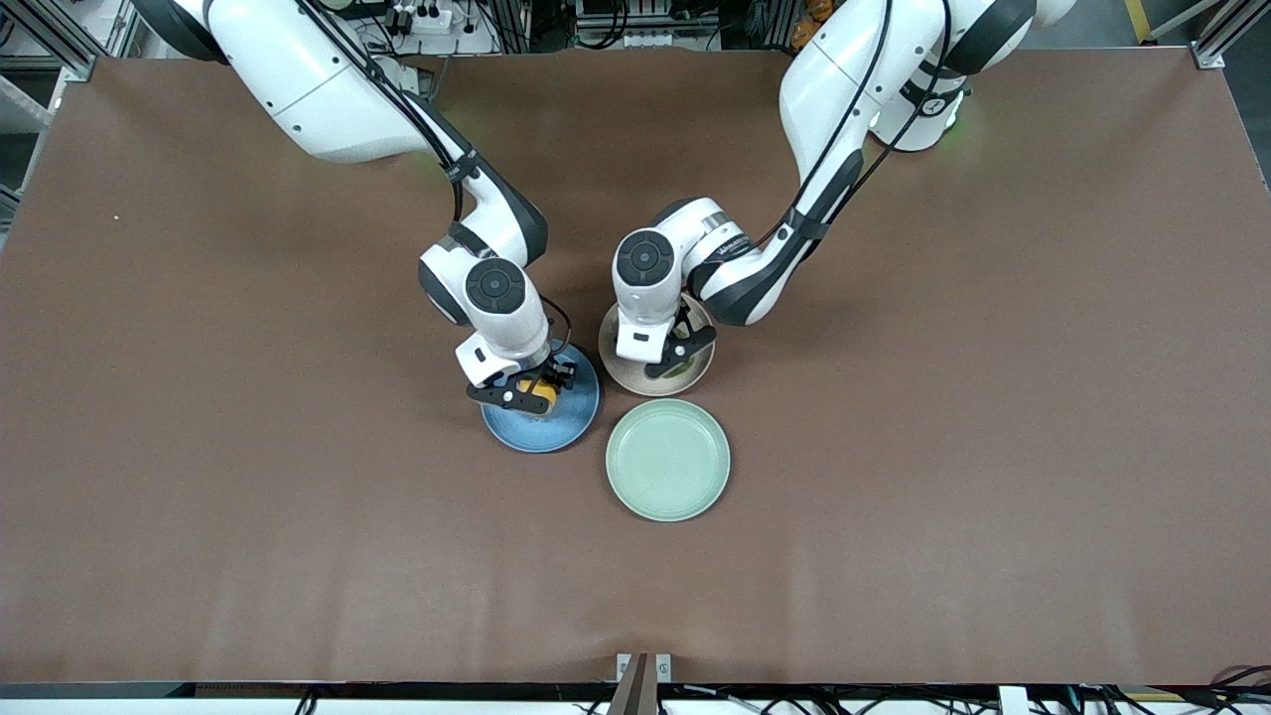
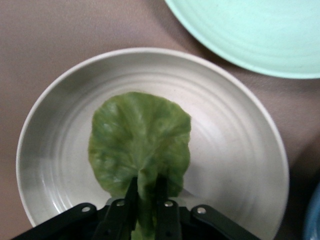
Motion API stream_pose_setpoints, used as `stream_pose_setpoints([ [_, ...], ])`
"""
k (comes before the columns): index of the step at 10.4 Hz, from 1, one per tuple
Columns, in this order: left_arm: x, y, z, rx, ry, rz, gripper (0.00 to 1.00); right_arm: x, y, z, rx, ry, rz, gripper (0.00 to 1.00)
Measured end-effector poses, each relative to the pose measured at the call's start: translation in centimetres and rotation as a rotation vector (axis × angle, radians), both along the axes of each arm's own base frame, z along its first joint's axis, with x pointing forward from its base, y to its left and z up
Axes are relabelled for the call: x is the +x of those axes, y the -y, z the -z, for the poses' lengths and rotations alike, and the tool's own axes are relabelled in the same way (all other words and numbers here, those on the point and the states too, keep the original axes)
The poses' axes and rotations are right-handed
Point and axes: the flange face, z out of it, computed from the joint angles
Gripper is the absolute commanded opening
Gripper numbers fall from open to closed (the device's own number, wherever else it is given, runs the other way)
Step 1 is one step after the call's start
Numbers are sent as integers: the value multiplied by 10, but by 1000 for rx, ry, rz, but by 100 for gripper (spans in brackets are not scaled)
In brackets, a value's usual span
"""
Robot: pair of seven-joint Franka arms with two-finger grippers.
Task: Pick lemon and lettuce from blue and beige plates
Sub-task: 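Lower both grippers and close the right on lemon, left on lettuce, then lift the lemon with the right gripper while the left gripper lifts the lettuce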
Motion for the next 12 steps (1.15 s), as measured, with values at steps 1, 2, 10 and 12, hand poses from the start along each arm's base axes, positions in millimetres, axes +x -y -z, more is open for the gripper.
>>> stream_pose_setpoints([
  [1, 7, -2, -9, -8, 14, -9, 0, 1, 0, -1, 1, 2, 4, 2],
  [2, 16, -7, -20, -16, 30, -21, 0, 2, -1, -3, 3, 5, 6, 1],
  [10, 94, -97, -107, 11, 75, -72, 0, 53, 70, -99, -3, 7, 15, 0],
  [12, 138, -165, -132, 4, 96, -80, 0, 65, 127, -137, -22, -55, -57, 0],
])
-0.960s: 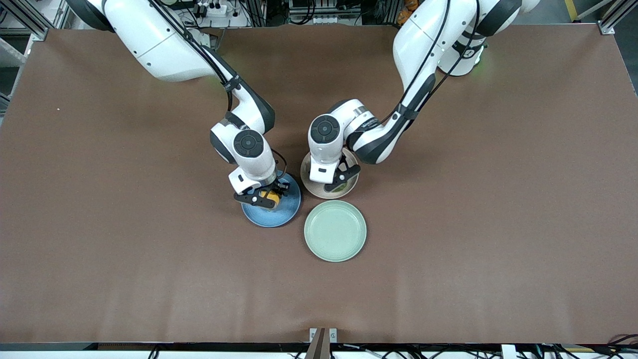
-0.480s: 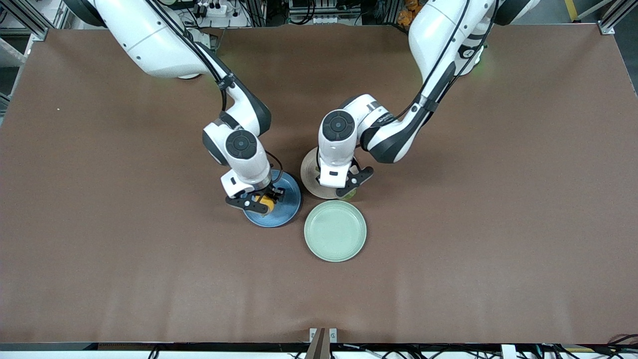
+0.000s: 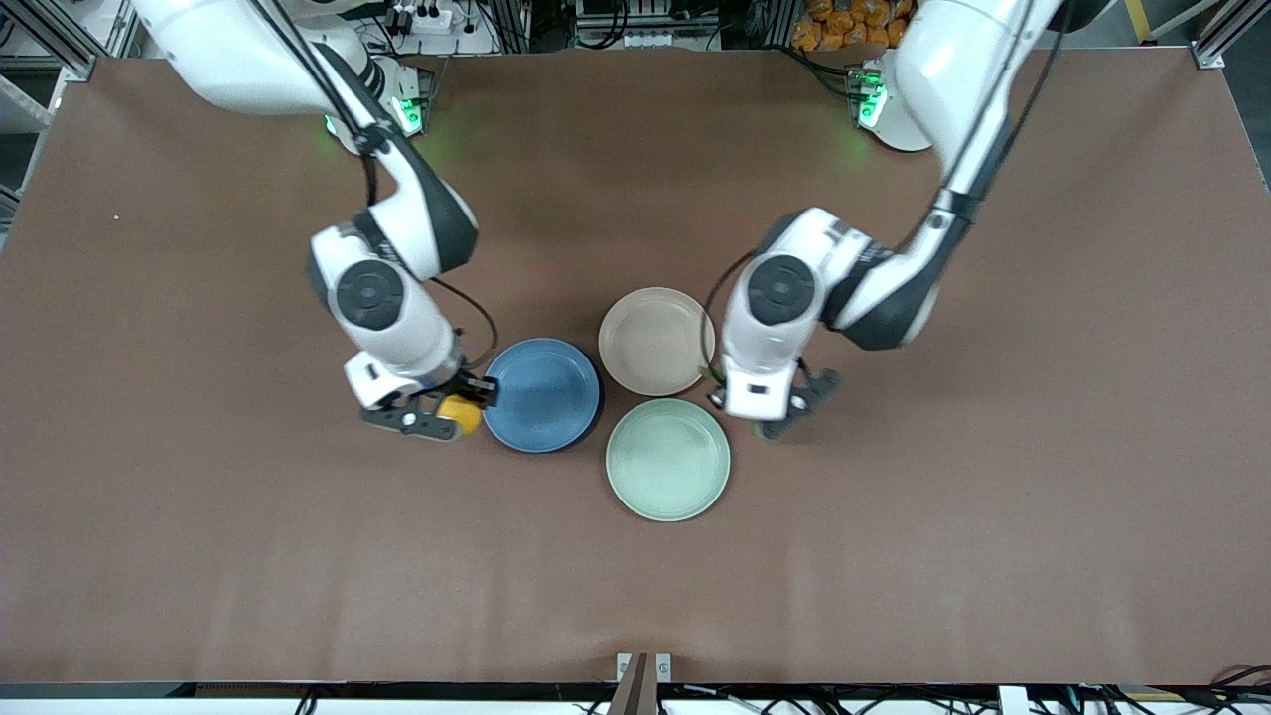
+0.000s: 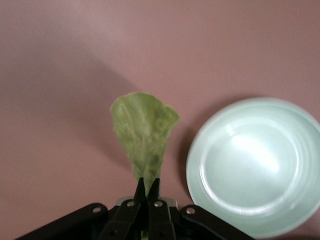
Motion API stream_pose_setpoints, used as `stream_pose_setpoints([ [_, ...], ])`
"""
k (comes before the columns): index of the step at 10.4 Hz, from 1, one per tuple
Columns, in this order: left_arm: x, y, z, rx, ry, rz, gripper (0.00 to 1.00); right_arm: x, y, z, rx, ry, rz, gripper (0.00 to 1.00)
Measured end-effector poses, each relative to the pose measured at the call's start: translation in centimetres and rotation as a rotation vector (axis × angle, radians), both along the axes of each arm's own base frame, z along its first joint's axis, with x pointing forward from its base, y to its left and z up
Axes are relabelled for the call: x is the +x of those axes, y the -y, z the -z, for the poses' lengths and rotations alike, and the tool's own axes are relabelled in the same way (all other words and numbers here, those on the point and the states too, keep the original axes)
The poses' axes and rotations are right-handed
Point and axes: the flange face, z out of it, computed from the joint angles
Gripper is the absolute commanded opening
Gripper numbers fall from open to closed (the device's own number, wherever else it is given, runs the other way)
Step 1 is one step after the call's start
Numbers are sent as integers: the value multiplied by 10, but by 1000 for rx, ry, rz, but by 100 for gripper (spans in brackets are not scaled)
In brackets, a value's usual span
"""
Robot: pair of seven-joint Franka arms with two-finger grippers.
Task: Pick lemon and lettuce from blue and beige plates
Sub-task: 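Lift the lemon with the right gripper while the left gripper lifts the lettuce, then carry the lemon away from the plates while the left gripper carries the lettuce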
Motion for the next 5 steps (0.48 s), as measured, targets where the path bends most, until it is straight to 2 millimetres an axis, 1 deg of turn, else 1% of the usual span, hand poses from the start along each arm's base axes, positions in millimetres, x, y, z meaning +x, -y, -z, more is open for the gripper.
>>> stream_pose_setpoints([
  [1, 15, -29, -4, 2, -1, 5, 0, 6, 35, -15, -14, -20, -37, 0],
  [2, 26, -54, -2, 9, -13, 17, 0, 12, 70, -25, -28, -34, -78, 0],
  [3, 35, -79, 1, 14, -25, 42, 0, 18, 102, -29, -40, -42, -118, 0],
  [5, 53, -135, 7, 17, -44, 113, 0, 24, 157, -25, -53, -63, -202, 0],
])
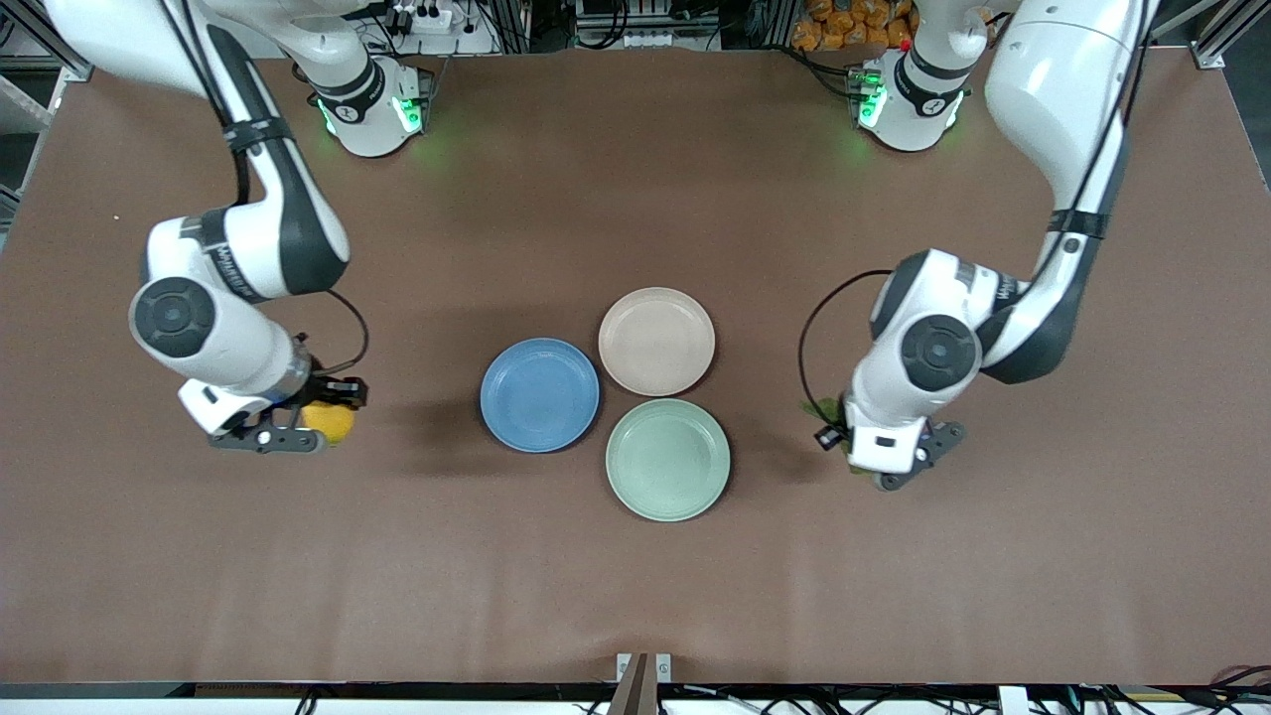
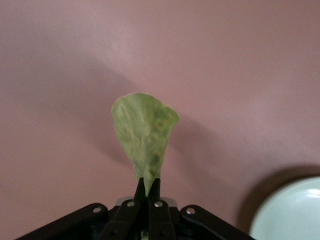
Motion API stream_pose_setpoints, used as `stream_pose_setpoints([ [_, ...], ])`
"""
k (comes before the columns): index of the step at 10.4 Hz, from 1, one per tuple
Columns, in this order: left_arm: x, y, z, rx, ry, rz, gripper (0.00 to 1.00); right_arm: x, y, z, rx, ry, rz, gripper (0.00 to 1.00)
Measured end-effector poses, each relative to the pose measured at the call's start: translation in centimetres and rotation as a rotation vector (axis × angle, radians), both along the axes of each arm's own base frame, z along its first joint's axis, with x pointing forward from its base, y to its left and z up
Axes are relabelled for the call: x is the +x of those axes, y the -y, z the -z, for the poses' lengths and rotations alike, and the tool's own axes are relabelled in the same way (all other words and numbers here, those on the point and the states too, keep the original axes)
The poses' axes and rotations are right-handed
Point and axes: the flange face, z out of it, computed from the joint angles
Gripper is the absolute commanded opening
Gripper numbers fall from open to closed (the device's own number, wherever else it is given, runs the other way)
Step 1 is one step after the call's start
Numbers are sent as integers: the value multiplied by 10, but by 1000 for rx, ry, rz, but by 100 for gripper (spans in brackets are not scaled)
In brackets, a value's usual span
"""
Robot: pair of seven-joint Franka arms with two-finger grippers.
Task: Pick lemon and lettuce from blue and beige plates
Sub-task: 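Carry the lemon away from the plates while the left gripper carries the lettuce, then open the right gripper on the lemon while the left gripper releases the lettuce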
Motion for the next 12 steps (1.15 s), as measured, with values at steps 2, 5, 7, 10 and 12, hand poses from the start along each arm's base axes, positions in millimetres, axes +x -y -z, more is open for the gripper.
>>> stream_pose_setpoints([
  [2, 9, -47, 15, 1, -40, 99, 58, 1, 39, 9, -4, -3, -48, 0],
  [5, 18, -107, 40, -15, -86, 233, 100, -15, 57, 57, 11, 63, -80, 0],
  [7, 19, -121, 47, -21, -99, 260, 100, -38, 63, 97, 24, 86, -95, 0],
  [10, 2, -111, 55, -20, -132, 282, 100, -62, 74, 128, 34, 95, -101, 0],
  [12, -24, -107, 43, -8, -124, 299, 100, -66, 80, 141, 39, 115, -97, 1],
])
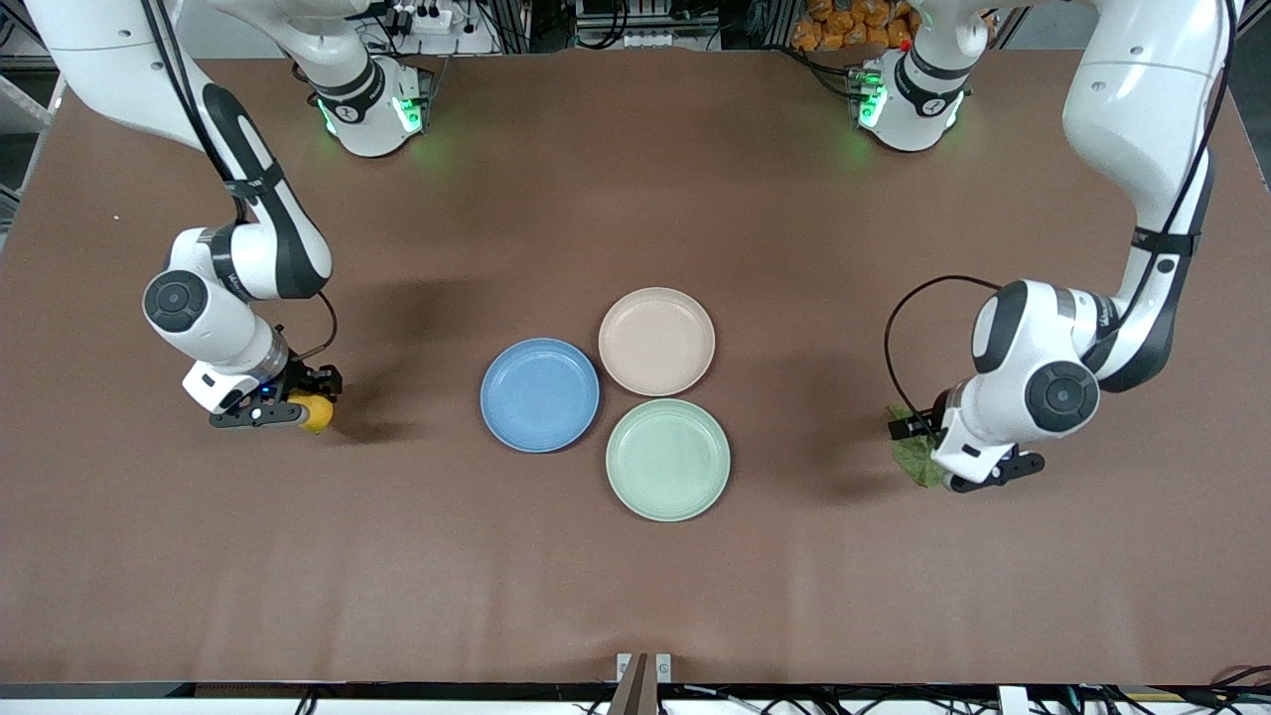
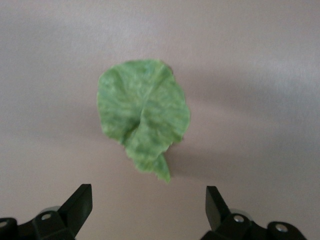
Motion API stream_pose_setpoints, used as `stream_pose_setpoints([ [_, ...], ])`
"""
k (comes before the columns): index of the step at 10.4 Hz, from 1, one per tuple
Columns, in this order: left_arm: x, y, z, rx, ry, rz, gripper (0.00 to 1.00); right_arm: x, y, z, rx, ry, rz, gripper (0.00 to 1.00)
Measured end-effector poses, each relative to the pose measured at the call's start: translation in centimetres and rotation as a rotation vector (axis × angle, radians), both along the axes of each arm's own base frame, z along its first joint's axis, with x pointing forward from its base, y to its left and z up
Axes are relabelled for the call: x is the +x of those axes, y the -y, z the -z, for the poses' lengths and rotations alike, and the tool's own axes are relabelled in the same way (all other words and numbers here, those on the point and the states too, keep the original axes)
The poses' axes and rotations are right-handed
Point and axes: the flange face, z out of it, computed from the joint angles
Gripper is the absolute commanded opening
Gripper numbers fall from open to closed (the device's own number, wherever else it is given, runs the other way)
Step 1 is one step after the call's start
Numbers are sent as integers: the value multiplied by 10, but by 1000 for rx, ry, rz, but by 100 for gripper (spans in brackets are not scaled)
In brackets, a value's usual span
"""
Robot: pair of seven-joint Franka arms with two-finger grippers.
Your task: Pick lemon and lettuce from blue and beige plates
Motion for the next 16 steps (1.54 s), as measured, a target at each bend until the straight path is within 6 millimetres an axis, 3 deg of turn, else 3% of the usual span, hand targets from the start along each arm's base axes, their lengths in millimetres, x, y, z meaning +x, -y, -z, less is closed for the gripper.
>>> stream_pose_setpoints([
  [1, -18, 2, -10, -4, 29, 7, 100, -2, 0, 10, 3, 2, -1, 11],
  [2, -39, 3, -18, -12, 57, 9, 100, -3, 0, 18, 5, -3, -3, 99],
  [4, -85, 3, -28, -7, 74, 10, 100, -4, -1, 26, 6, -13, -4, 100],
  [5, -98, 8, -36, -10, 85, 16, 100, -4, -2, 26, 7, -11, -4, 100],
  [8, -96, 32, -92, -25, 194, 44, 100, 6, -6, 5, 5, 9, 2, 100],
  [10, -89, 32, -145, 1, 192, 36, 100, 19, -2, -40, -20, -82, 24, 100],
  [12, -89, 31, -205, 39, 127, 23, 100, 28, 0, -108, -44, -153, 45, 100],
  [14, -92, 45, -261, 8, 149, 23, 100, 24, 5, -173, -57, -186, 70, 100],
  [16, -105, 67, -291, -27, 186, 47, 100, 29, 13, -236, -66, -205, 100, 100],
])
